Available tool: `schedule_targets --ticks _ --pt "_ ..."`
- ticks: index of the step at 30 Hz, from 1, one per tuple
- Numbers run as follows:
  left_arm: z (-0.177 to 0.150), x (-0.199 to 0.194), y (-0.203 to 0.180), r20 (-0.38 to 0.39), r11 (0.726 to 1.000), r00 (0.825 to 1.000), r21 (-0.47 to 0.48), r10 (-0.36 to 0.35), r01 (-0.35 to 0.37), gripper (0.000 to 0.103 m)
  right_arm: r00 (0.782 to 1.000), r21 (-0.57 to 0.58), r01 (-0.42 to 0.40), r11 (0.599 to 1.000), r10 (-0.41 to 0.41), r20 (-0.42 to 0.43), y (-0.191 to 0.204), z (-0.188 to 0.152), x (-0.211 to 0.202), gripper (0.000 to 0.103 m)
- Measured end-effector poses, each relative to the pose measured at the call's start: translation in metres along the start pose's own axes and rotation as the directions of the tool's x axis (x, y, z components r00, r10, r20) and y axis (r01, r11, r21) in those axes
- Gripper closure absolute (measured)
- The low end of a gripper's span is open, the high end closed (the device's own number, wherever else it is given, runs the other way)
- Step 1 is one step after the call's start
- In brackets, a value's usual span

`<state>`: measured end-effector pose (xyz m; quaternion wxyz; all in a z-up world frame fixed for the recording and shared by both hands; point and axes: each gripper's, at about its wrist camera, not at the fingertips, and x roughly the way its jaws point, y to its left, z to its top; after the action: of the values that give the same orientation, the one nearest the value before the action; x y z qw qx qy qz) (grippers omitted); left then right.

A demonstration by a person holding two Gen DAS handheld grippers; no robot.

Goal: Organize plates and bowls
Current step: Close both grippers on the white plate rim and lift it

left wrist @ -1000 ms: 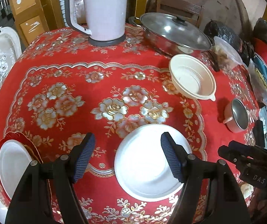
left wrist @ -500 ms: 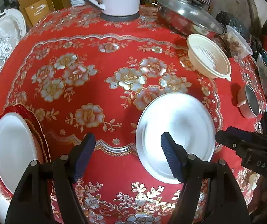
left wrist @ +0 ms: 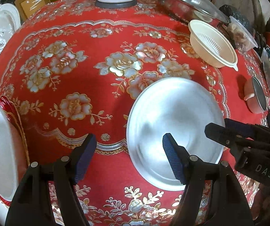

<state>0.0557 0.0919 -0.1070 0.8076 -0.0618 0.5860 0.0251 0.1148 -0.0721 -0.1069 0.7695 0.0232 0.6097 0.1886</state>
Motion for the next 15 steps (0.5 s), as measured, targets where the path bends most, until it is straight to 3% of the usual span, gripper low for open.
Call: schedule_targets --ticks 3,9,12,14,15 --pt "0.0 0.005 -0.002 -0.01 1.0 1.0 0.008 0.01 -0.01 0.031 1.0 -0.005 0.002 1.0 -0.002 -0.007 0.001 -0.001 0.005 0.065" --pt "0.0 0.01 -0.006 -0.016 1.0 1.0 0.027 0.013 -0.013 0.031 1.0 0.01 0.001 1.0 -0.001 -0.012 -0.004 -0.002 0.008 0.072" --pt "-0.001 0.012 -0.008 -0.016 0.999 1.0 0.032 0.019 -0.018 0.031 1.0 0.005 0.001 1.0 -0.001 -0.018 -0.003 -0.003 0.009 0.081" --pt "-0.001 0.013 -0.009 -0.013 0.999 1.0 0.034 0.018 -0.017 0.039 1.0 0.002 -0.003 1.0 0.003 -0.021 -0.003 -0.003 0.009 0.084" --pt "-0.001 0.014 -0.01 -0.013 0.999 1.0 0.036 0.017 -0.016 0.05 1.0 0.001 -0.005 1.0 0.005 -0.019 -0.002 -0.004 0.009 0.088"
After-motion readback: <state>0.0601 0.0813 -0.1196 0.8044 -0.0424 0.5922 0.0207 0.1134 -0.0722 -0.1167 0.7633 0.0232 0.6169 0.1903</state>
